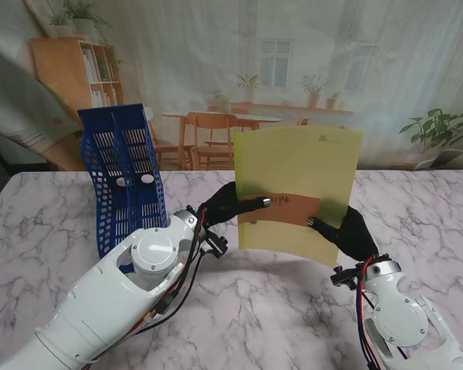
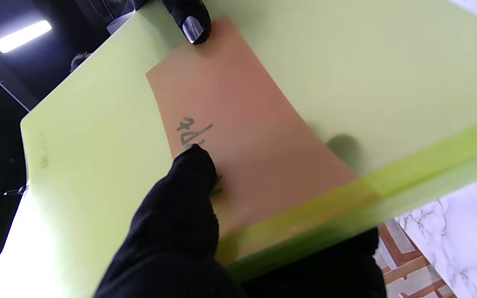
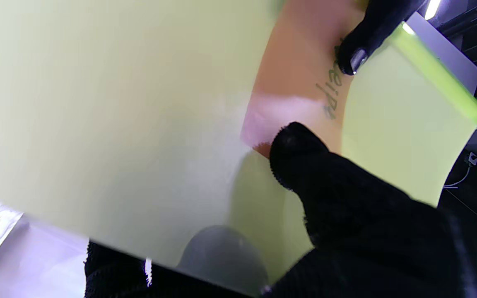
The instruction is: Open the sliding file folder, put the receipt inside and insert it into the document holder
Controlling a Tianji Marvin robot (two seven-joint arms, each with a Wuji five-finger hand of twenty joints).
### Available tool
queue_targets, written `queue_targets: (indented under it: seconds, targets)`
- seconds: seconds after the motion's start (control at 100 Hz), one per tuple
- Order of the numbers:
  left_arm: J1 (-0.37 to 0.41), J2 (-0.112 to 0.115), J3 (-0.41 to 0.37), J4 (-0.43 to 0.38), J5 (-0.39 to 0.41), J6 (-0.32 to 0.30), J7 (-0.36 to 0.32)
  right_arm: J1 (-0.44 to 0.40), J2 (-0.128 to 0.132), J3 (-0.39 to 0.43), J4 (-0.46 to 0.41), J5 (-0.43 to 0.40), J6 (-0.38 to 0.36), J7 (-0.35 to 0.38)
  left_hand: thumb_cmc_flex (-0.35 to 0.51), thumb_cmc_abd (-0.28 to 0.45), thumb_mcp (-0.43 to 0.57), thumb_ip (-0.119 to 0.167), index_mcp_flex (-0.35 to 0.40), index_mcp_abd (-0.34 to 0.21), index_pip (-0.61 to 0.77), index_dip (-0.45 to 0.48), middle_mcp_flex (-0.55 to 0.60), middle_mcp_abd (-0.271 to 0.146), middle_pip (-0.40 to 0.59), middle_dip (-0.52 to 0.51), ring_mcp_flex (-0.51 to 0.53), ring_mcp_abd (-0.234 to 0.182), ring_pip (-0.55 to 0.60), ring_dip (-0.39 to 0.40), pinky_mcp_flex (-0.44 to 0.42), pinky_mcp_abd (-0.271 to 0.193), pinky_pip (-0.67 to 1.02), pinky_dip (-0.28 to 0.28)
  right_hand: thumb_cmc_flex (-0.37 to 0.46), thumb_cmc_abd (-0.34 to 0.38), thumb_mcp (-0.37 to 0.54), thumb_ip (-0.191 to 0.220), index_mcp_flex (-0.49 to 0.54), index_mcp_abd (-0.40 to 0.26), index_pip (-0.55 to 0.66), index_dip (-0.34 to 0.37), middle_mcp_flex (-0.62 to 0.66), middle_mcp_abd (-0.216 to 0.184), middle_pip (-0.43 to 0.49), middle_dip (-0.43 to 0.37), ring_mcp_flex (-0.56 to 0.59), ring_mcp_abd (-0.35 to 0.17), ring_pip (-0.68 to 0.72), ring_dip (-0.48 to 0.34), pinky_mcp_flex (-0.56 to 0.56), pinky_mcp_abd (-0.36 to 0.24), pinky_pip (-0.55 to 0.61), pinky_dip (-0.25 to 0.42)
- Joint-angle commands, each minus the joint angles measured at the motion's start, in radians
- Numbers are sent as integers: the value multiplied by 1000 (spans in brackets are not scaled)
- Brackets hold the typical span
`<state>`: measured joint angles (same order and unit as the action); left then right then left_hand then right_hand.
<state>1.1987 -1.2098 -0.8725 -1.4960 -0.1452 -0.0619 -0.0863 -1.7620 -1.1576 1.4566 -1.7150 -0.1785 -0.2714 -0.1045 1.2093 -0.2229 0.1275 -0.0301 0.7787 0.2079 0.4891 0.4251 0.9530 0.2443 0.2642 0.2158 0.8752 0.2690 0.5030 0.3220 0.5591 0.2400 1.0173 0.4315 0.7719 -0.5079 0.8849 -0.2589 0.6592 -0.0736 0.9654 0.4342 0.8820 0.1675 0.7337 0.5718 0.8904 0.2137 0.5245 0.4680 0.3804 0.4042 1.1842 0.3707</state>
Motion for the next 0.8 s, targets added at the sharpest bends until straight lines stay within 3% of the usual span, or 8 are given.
queue_targets:
  seconds: [0.0,0.08,0.15,0.31,0.57,0.6,0.79]
  targets:
    - [15,-4,-10,-15,1,-12,-12,-9,-5,1,-11,-9,6,-2,82,17,84,-1,47,6,29,-8,41,23,24,20,31,38,37,8,58,-29,58,-10,13,52,-63,40,-82,-77,-10,-54,-117,-12,-39,-47,-105,-8,-41,-28,-78,13,-46,22]
    - [29,-1,-29,-31,33,-26,10,-12,-6,4,-14,-8,7,-6,82,14,87,-2,50,9,44,-7,50,27,34,25,42,41,45,9,73,-28,66,-15,-80,65,-79,46,-146,-46,-109,-69,-244,-24,-62,-128,-213,-25,-65,-59,-152,9,-100,46]
    - [45,2,-51,-53,55,-38,30,-14,-7,5,-17,-2,9,-11,82,12,90,-2,49,12,51,-10,52,31,38,27,49,45,51,10,81,-27,70,-20,-197,83,-46,131,-198,-15,-259,-8,-367,-29,-96,-179,-312,-38,-108,-88,-211,-14,-149,63]
    - [86,19,-124,-115,96,-66,41,-16,-15,10,-17,-7,2,-46,82,13,91,-2,44,16,56,-19,49,32,39,28,49,44,51,6,84,-27,72,-31,-315,95,-101,121,-369,19,-377,-10,-548,-40,-150,-248,-458,-65,-214,-146,-317,-62,-275,60]
    - [168,42,-276,-221,172,-110,61,-19,-27,15,-11,0,-6,-93,82,12,92,1,40,23,56,-31,46,36,35,26,51,42,49,3,90,-29,72,-44,-335,144,-160,130,-439,37,-407,-43,-620,-47,-184,-282,-518,-80,-297,-183,-353,-94,-424,86]
    - [178,44,-293,-232,185,-118,67,-20,-27,15,-11,2,-5,-95,82,14,92,2,38,23,56,-32,45,36,35,26,51,42,48,3,90,-29,72,-45,-325,152,-181,137,-443,41,-399,-58,-623,-45,-182,-285,-516,-78,-303,-180,-345,-95,-466,147]
    - [242,57,-424,-285,257,-189,90,-23,-30,13,-16,4,4,-106,82,18,87,2,31,22,55,-37,39,33,32,25,47,38,46,1,89,-32,71,-52,-318,169,-187,136,-448,46,-397,-62,-629,-41,-178,-284,-520,-78,-310,-182,-342,-97,-493,157]
